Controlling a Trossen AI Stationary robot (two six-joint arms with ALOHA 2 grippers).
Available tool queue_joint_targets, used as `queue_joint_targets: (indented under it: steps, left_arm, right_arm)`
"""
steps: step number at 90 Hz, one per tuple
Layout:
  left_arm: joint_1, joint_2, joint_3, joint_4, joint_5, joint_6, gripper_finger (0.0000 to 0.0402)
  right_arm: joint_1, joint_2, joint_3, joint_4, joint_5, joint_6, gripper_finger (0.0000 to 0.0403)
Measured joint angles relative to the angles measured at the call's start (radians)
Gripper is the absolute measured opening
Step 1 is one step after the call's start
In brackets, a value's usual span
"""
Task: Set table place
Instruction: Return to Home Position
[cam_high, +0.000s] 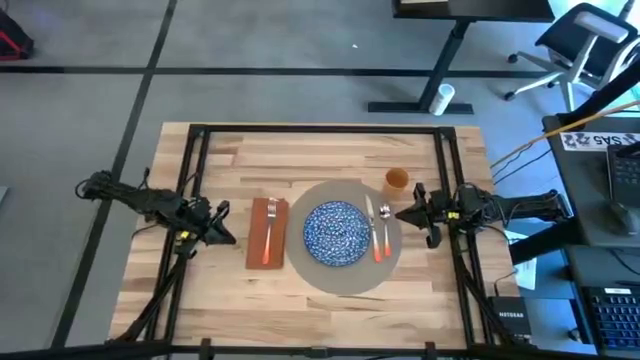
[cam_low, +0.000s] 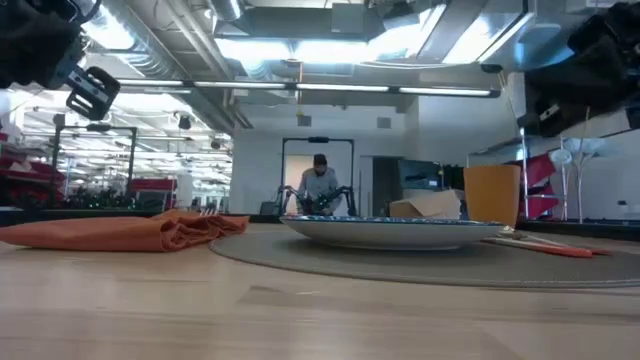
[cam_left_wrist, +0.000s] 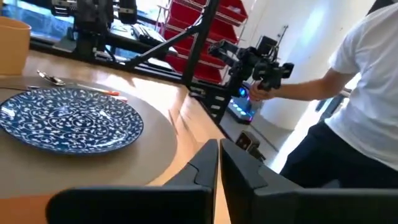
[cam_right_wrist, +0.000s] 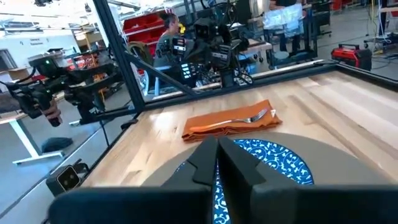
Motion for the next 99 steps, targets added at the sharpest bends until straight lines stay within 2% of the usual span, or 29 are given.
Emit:
queue_joint_targets:
  steps: [29, 60, 99]
  left_arm:
    - [0.0, 0.0, 0.0, -0.003, -0.007, 0.169, 0.0]
    - [0.0, 0.0, 0.0, -0.003, -0.008, 0.052, 0.0]
    - [0.0, 0.0, 0.0, -0.003, -0.008, 0.056, 0.0]
  right_arm:
    - [0.0, 0.0, 0.0, 0.0, 0.014, -0.107, 0.0001]
    - [0.0, 0.0, 0.0, -0.001, 0.014, -0.108, 0.0001]
    - [0.0, 0.0, 0.0, -0.002, 0.014, -0.108, 0.0001]
